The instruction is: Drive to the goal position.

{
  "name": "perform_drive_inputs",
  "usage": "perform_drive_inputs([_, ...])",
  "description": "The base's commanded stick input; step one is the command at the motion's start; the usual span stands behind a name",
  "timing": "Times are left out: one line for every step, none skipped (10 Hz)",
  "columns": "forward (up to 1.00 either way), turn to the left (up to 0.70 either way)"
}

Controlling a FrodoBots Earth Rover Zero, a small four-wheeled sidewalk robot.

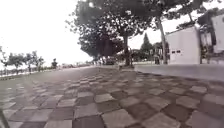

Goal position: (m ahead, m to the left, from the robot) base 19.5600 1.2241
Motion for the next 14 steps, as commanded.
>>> perform_drive_inputs([1.0,0.0])
perform_drive_inputs([1.0,0.0])
perform_drive_inputs([1.0,0.0])
perform_drive_inputs([1.0,0.0])
perform_drive_inputs([1.0,0.0])
perform_drive_inputs([1.0,0.0])
perform_drive_inputs([1.0,0.0])
perform_drive_inputs([1.0,0.0])
perform_drive_inputs([1.0,0.0])
perform_drive_inputs([1.0,0.0])
perform_drive_inputs([1.0,0.0])
perform_drive_inputs([1.0,0.0])
perform_drive_inputs([1.0,0.0])
perform_drive_inputs([1.0,0.0])
